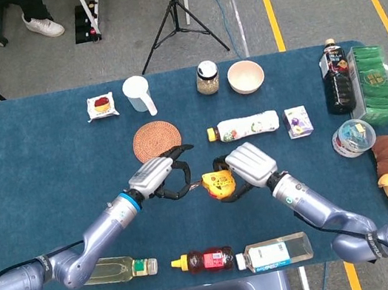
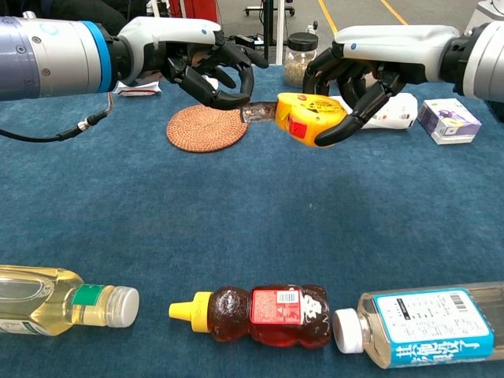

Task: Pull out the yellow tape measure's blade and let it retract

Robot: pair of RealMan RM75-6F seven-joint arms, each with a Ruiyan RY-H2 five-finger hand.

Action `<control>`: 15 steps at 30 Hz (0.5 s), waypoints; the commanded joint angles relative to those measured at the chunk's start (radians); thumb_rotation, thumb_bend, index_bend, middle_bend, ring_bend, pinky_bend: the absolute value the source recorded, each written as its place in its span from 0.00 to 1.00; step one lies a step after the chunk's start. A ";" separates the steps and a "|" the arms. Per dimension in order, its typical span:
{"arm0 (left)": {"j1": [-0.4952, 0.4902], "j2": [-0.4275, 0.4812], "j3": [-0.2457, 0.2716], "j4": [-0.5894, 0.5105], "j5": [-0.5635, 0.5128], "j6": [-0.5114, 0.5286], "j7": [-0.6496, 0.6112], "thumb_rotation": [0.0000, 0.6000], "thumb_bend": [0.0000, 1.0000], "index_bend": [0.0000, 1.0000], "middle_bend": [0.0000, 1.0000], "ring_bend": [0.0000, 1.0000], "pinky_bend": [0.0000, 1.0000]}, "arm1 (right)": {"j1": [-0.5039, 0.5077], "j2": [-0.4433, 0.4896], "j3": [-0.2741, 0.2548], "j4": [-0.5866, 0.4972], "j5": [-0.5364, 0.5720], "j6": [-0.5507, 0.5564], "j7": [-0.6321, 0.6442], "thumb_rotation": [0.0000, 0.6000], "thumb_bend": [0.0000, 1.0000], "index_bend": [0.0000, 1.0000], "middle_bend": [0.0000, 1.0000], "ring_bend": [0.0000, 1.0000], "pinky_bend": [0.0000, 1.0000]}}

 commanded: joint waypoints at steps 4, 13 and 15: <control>0.009 0.019 0.009 -0.010 0.013 0.001 0.002 0.91 0.47 0.56 0.07 0.00 0.09 | -0.005 0.007 -0.006 0.006 -0.007 -0.001 0.007 0.64 0.18 0.68 0.71 0.64 0.61; 0.024 0.049 0.024 -0.019 0.033 0.003 0.002 0.91 0.48 0.56 0.07 0.00 0.09 | -0.016 0.021 -0.016 0.015 -0.019 0.003 0.018 0.65 0.18 0.68 0.71 0.65 0.61; 0.028 0.058 0.028 -0.023 0.037 0.003 0.002 0.92 0.48 0.56 0.07 0.00 0.09 | -0.019 0.025 -0.019 0.017 -0.021 0.005 0.020 0.64 0.18 0.68 0.71 0.65 0.61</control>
